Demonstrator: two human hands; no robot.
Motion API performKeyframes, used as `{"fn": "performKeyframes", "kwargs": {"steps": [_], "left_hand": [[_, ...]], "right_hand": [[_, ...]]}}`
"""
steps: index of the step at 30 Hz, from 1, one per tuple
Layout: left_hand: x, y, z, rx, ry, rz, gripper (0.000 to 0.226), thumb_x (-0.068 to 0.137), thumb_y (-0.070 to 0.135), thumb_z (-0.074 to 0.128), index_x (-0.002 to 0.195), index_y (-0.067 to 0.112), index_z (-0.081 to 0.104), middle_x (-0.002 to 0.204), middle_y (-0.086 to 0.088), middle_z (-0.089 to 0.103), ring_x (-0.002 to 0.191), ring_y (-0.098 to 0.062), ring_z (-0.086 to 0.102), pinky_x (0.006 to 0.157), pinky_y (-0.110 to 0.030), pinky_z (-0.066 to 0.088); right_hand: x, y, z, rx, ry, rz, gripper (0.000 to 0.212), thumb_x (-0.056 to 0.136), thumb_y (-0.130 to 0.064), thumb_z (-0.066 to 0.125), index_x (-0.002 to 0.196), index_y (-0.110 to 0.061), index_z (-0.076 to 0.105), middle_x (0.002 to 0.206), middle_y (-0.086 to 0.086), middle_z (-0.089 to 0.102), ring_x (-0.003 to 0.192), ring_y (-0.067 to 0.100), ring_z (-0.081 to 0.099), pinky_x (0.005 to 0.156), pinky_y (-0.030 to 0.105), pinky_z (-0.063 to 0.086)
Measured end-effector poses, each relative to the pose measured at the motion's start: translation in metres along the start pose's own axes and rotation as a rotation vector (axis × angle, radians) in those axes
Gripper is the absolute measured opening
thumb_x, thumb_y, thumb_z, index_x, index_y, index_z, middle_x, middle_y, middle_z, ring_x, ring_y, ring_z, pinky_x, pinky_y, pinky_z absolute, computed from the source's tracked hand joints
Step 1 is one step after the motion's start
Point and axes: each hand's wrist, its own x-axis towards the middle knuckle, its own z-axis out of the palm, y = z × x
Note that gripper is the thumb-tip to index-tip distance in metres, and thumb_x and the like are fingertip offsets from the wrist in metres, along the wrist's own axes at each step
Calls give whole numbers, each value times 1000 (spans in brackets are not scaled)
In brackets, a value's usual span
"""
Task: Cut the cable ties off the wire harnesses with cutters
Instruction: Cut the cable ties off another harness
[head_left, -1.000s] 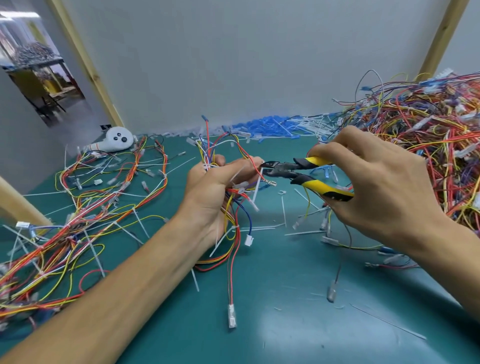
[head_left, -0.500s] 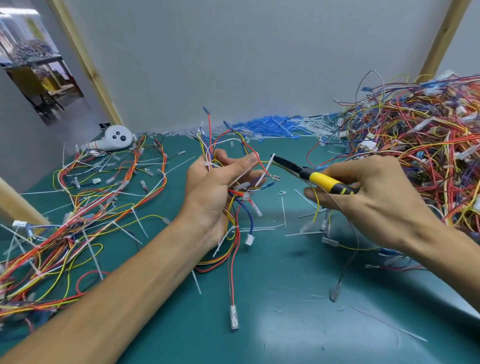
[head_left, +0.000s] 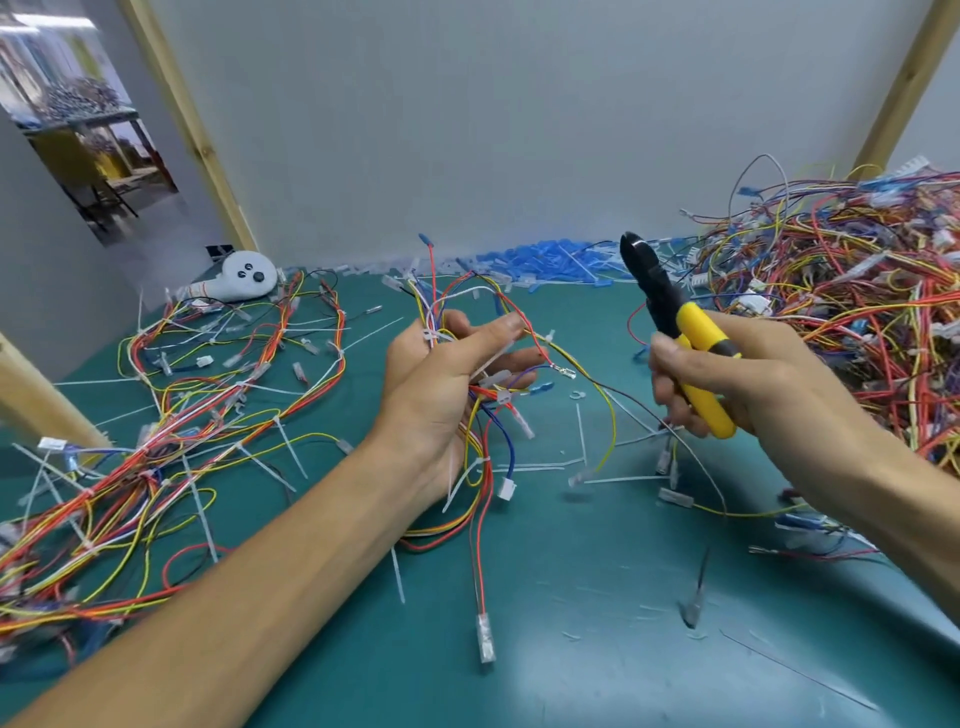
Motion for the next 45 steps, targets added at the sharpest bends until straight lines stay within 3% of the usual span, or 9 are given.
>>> {"fn": "performKeyframes", "kwargs": {"steps": [6, 11, 17, 24, 27, 33, 36, 39, 45], "left_hand": [[-10, -4, 6, 133, -208, -48, 41, 70, 9, 73, 101, 16, 46, 119, -19, 72, 119, -34, 68, 94, -47, 55], [-16, 2, 2, -15, -343, -191, 56, 70, 31, 71, 117, 3, 60, 111, -13, 59, 104, -26, 54, 89, -37, 41], [-9, 16, -3, -199, -489, -320, 96, 88, 65, 45, 147, -11, 43, 109, -13, 55, 98, -23, 51, 87, -36, 40], [-10, 18, -1, -148, -465, -258, 73, 89, 35, 39, 150, -6, 45, 126, -17, 51, 102, -26, 53, 88, -41, 39], [-14, 16, 4, -133, -446, -245, 72, 90, 31, 37, 150, -7, 43, 133, -19, 45, 104, -28, 48, 88, -43, 36], [-15, 10, 4, -57, -471, -216, 68, 90, 29, 39, 147, -8, 46, 126, -18, 54, 107, -33, 46, 92, -46, 36], [-15, 7, 5, -51, -498, -219, 67, 92, 26, 38, 147, -11, 44, 132, -22, 49, 116, -34, 37, 100, -51, 25], [-14, 6, 3, -42, -529, -233, 65, 93, 27, 38, 147, -9, 46, 131, -21, 52, 113, -34, 44, 94, -48, 37], [6, 16, -9, 259, -376, -251, 63, 97, 39, 41, 129, -10, 61, 121, -36, 64, 109, -46, 62, 94, -48, 44]], "right_hand": [[-3, 4, 9, -60, -11, -68, 32, 89, -29, 77, 92, 1, 68, 66, 11, 51, 60, 16, 45, 58, 25, 38], [1, 7, 8, -177, 62, -20, 11, 90, -10, 77, 85, -7, 68, 72, 17, 60, 63, 17, 46, 67, 34, 38], [2, 9, 2, -162, 121, -59, 12, 90, -13, 78, 85, -9, 68, 67, 6, 57, 58, 16, 45, 61, 34, 39], [-5, 10, -2, -769, 214, -443, 22, 87, -31, 79, 102, -21, 66, 86, -12, 62, 76, 11, 54, 68, 35, 49], [-4, 9, -5, -856, 226, -517, 31, 91, -41, 73, 108, -16, 67, 97, -5, 64, 86, 24, 55, 73, 45, 51], [-6, 3, -10, -937, 200, -511, 25, 82, -31, 81, 100, -19, 68, 86, -8, 61, 75, 21, 49, 65, 40, 48], [-8, 0, -13, -926, 163, -436, 18, 80, -40, 72, 86, -24, 67, 68, -12, 56, 61, 18, 49, 56, 37, 46], [-7, 1, -13, -863, 149, -380, 20, 81, -40, 75, 83, -21, 68, 62, -7, 56, 60, 22, 51, 55, 39, 47], [0, 7, -7, -358, 187, -123, 31, 78, -40, 85, 75, -14, 68, 57, -2, 50, 58, 22, 42, 59, 35, 34]]}}
